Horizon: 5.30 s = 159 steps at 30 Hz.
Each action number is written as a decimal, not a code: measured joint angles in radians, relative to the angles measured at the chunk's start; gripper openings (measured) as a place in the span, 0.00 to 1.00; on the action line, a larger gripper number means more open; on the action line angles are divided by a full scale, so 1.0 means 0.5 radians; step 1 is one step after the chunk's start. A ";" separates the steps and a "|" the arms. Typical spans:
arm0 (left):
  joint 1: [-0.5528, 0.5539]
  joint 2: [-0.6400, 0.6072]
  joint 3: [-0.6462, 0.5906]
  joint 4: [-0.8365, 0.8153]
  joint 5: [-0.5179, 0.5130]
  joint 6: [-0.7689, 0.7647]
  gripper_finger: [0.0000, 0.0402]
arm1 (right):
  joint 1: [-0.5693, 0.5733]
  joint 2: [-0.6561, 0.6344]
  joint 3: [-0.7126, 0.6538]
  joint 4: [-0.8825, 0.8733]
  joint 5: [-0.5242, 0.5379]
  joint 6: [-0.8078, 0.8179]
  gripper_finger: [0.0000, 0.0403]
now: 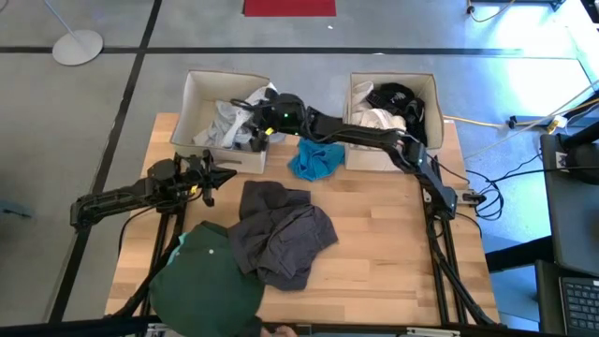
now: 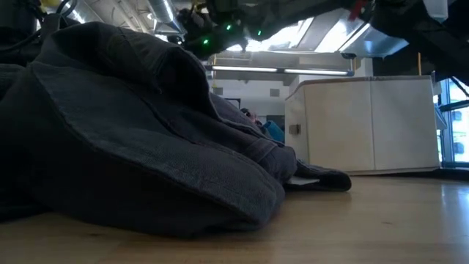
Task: Sort clothes
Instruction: Put the patterned white dress into the left laundry bin, then put the blue shorts into the left laundry bin
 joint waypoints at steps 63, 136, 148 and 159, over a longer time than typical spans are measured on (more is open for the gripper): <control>0.000 0.000 0.001 -0.037 -0.007 -0.009 0.01 | -0.182 -0.207 -0.983 0.488 0.319 -0.048 0.55; -0.003 1.104 1.018 -0.699 -0.062 0.190 0.41 | 0.135 -1.129 -1.654 -0.620 0.364 -0.083 0.72; -0.011 1.182 1.020 -0.684 -0.063 0.238 0.40 | -0.116 -0.737 -1.650 -0.488 0.260 -0.096 0.72; -0.011 1.183 1.020 -0.655 -0.057 0.236 0.40 | -0.160 -0.499 -1.637 -0.407 0.098 -0.204 0.72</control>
